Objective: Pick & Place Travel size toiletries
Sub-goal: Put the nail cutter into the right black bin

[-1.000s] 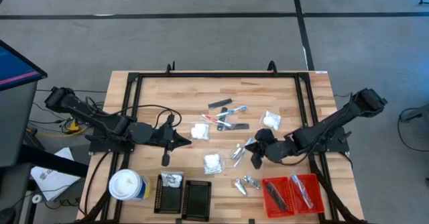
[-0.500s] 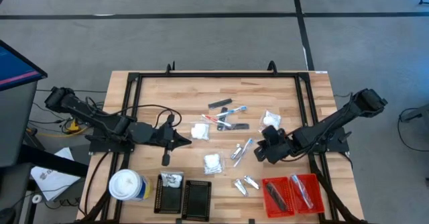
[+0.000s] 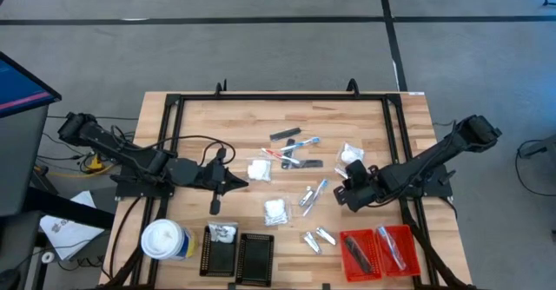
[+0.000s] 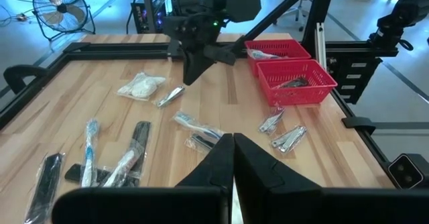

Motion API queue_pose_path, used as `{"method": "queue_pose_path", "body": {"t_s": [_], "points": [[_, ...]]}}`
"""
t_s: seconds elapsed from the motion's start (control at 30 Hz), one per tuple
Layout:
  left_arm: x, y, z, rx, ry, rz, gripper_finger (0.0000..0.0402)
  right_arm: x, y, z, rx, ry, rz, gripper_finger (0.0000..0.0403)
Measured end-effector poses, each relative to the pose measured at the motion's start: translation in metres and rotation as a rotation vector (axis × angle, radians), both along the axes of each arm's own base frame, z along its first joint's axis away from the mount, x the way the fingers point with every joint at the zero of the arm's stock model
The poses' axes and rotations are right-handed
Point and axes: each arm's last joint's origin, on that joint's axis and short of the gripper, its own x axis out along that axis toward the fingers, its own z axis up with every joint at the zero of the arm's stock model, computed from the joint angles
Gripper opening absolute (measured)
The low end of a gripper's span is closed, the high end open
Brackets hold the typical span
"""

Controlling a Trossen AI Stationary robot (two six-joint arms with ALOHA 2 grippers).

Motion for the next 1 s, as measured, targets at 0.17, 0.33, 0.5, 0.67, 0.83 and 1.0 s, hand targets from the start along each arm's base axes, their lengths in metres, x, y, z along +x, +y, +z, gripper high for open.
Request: {"method": "queue_pose_path", "body": {"t_s": [0.17, 0.33, 0.5, 0.67, 0.83, 1.0], "points": [[0.002, -0.001, -0.002, 0.004, 0.008, 0.002, 0.0001, -0.003, -0.002, -0.002, -0.013, 0.024, -0.013, 0.0106], [0.009, 0.002, -0.008, 0.011, 0.027, 0.028, 0.0001, -0.005, -0.004, -0.003, -0.031, 0.048, -0.017, 0.0166], [0.017, 0.006, -0.015, 0.019, 0.052, 0.058, 0.0001, -0.008, -0.008, -0.003, -0.05, 0.085, -0.031, 0.0204], [0.018, 0.007, -0.015, 0.019, 0.05, 0.067, 0.0001, -0.006, -0.011, -0.004, -0.057, 0.09, -0.035, 0.021], [0.019, 0.007, -0.015, 0.016, 0.042, 0.065, 0.0001, -0.001, -0.009, -0.015, -0.055, 0.147, -0.025, 0.0198], [0.019, 0.007, -0.014, 0.014, 0.04, 0.064, 0.0001, 0.005, -0.008, -0.034, -0.075, 0.241, -0.014, 0.0181]]}}
